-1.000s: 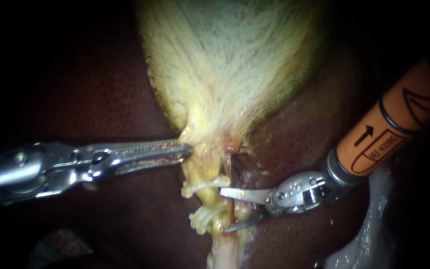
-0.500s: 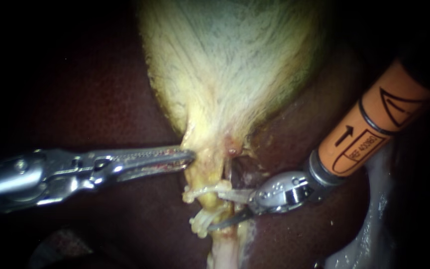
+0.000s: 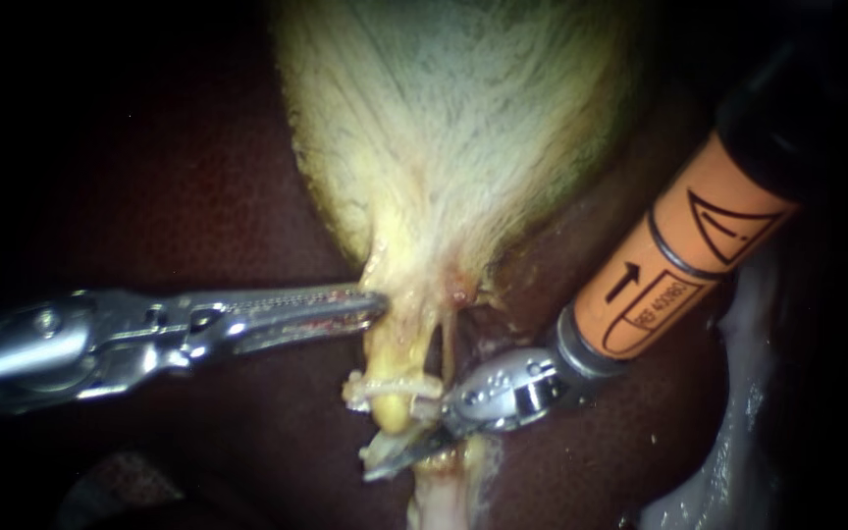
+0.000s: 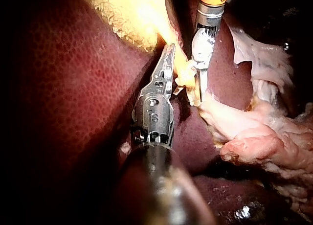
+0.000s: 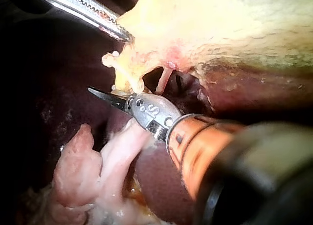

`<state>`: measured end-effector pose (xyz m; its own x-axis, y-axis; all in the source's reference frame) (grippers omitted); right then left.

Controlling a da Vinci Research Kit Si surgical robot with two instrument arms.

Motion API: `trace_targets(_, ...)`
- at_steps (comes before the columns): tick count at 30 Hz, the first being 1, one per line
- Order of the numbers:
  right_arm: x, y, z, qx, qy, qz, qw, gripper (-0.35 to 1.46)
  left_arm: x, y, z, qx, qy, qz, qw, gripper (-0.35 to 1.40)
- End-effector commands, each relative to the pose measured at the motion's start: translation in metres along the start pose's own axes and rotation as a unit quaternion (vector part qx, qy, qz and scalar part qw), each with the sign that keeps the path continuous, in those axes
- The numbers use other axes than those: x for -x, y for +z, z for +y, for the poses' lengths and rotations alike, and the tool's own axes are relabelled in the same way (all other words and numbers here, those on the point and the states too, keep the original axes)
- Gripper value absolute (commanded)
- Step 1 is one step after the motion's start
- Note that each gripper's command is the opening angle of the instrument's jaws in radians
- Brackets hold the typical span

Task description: Go to the cutting position left tube

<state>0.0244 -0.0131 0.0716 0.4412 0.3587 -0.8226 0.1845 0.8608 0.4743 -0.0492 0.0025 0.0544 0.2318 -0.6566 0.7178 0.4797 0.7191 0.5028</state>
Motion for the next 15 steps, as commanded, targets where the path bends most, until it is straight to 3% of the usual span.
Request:
trace_targets(1, -0.0001, 0.0001, 0.0001, 0.001, 0.006, 0.003, 1.0000, 1.33, 0.0000, 0.0000, 0.0000, 0.000, 0.000, 0.000, 1.0000, -0.03)
trace_targets(15, 0.0000, 0.0003, 0.0003, 0.004, 0.094, 0.007, 0.9955, 1.28, 0.0000, 0.0003, 0.0006, 0.000, -0.001, 0.000, 1.0000, -0.03)
